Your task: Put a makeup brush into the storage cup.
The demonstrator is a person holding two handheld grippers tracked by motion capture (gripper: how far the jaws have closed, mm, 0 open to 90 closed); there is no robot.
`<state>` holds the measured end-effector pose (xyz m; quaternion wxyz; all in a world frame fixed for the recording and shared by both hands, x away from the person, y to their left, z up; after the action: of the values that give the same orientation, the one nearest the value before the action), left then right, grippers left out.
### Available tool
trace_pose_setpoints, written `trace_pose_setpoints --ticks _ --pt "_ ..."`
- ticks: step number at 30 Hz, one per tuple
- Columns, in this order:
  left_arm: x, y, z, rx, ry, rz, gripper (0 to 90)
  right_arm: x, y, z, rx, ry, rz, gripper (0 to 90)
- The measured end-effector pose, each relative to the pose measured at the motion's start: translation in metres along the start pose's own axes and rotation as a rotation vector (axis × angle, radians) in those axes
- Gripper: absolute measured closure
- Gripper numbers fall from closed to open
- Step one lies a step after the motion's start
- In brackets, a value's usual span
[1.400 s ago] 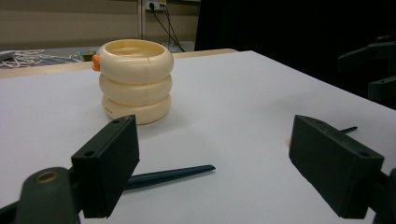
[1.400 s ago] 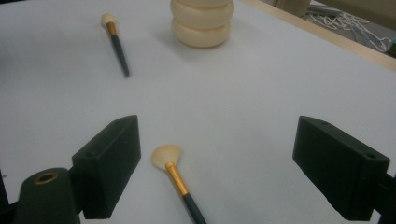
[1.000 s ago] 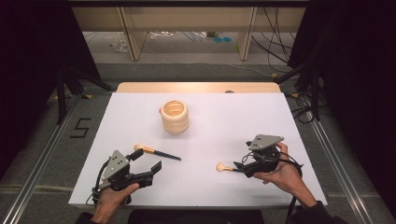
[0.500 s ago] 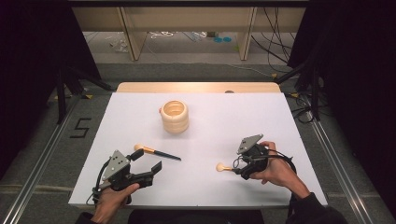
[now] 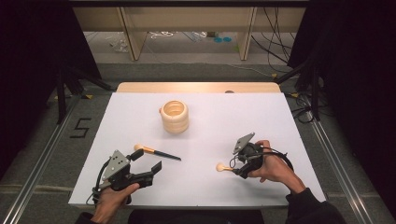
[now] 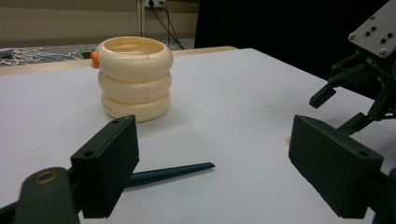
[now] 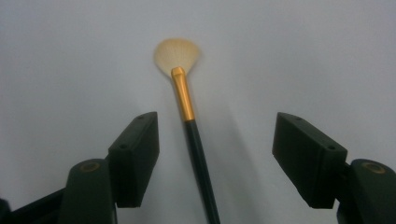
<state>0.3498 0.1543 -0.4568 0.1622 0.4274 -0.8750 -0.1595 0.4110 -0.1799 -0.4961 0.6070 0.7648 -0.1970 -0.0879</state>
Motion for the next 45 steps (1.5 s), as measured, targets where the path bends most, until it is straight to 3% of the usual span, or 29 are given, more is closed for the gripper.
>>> trace_pose_setpoints --ticks 11,15,27,36,39,40,42,44,45 --pt "0.000 0.000 0.000 0.006 -0.002 0.007 15.8 -0.004 -0.007 -0.003 -0.070 0.038 -0.046 45.0" --pt "0.000 0.000 0.000 0.000 0.004 -0.002 15.8 -0.003 -0.010 0.000 -0.133 0.052 -0.065 50.1" --pt "0.000 0.001 0.000 0.002 0.005 -0.001 15.8 -0.002 -0.014 -0.001 -0.178 0.072 -0.086 63.9" --pt "0.000 0.001 0.000 0.002 0.003 -0.001 15.8 -0.002 -0.017 -0.002 -0.222 0.073 -0.102 71.5" --pt "0.000 0.001 -0.001 0.004 0.003 -0.002 15.8 0.001 -0.017 -0.002 -0.241 0.103 -0.090 73.5" --pt "-0.001 0.001 -0.001 0.004 0.002 -0.003 15.8 -0.002 -0.016 -0.003 -0.236 0.070 -0.110 74.0" --pt "-0.001 0.001 -0.001 0.004 0.003 -0.004 15.9 -0.002 -0.017 -0.004 -0.236 0.072 -0.109 75.0" --pt "-0.001 0.001 -0.001 0.003 0.002 -0.003 15.9 0.002 -0.018 -0.003 -0.250 0.102 -0.097 75.7" --pt "0.000 0.001 -0.001 0.002 0.003 -0.002 15.8 0.001 -0.017 -0.004 -0.260 0.094 -0.099 76.2"
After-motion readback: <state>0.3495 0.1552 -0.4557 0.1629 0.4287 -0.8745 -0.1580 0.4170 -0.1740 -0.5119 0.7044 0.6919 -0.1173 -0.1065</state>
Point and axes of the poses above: each handheld gripper's, and its own axes: y roughly backward along the jaws, z roughly out of its underside, x roughly to its right, the point moved 6 cm from there along -y, roughly forward along the jaws, and after that the axes turned 10 degrees about -x, right-handed, at the moved point
